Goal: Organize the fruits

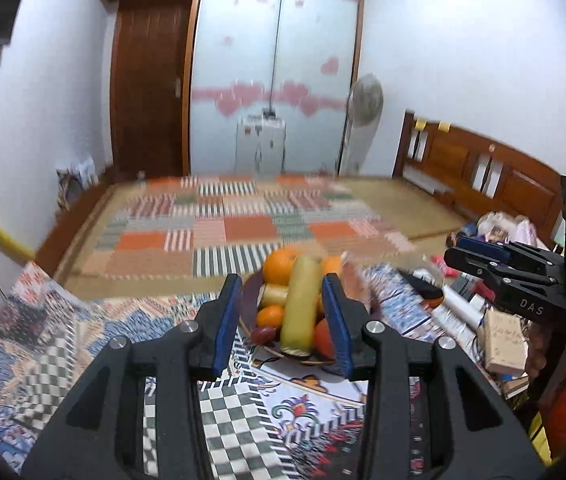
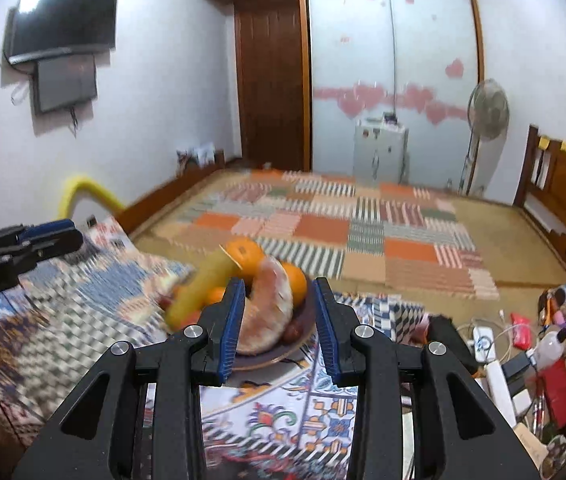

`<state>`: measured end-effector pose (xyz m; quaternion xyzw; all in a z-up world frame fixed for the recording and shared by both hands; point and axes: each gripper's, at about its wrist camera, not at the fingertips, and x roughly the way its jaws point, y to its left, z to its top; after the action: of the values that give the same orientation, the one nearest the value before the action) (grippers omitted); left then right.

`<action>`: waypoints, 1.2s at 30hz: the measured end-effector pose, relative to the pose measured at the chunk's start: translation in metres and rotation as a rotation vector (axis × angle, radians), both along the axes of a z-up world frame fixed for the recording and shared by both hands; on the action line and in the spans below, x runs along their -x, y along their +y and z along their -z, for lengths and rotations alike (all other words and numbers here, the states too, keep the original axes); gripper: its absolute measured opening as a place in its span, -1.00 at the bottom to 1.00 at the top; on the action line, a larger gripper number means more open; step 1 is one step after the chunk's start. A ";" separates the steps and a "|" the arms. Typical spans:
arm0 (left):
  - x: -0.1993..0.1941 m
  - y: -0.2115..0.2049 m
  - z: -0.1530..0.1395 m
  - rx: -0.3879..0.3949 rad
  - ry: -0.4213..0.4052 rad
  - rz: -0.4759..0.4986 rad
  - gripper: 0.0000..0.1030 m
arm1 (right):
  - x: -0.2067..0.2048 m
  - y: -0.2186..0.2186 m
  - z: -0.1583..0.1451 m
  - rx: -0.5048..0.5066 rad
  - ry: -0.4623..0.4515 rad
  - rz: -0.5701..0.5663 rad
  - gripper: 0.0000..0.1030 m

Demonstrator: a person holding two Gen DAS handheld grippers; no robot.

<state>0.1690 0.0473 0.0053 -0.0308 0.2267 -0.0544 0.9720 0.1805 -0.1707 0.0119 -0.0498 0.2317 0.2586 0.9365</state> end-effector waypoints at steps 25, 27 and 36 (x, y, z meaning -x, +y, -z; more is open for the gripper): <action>0.185 -0.055 -0.055 -0.055 -0.332 -0.072 0.75 | 0.157 -0.011 -0.056 -0.163 -0.329 0.093 0.67; 0.188 -0.056 -0.054 -0.058 -0.334 -0.079 0.84 | 0.161 -0.013 -0.057 -0.162 -0.342 0.104 0.73; 0.195 -0.057 -0.051 -0.060 -0.341 -0.098 0.99 | 0.178 -0.018 -0.049 -0.148 -0.366 0.136 1.00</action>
<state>-0.0262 -0.0092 0.0561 -0.0030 0.0585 -0.0046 0.9983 0.0025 -0.1889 0.0613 -0.0112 0.0409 0.1977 0.9794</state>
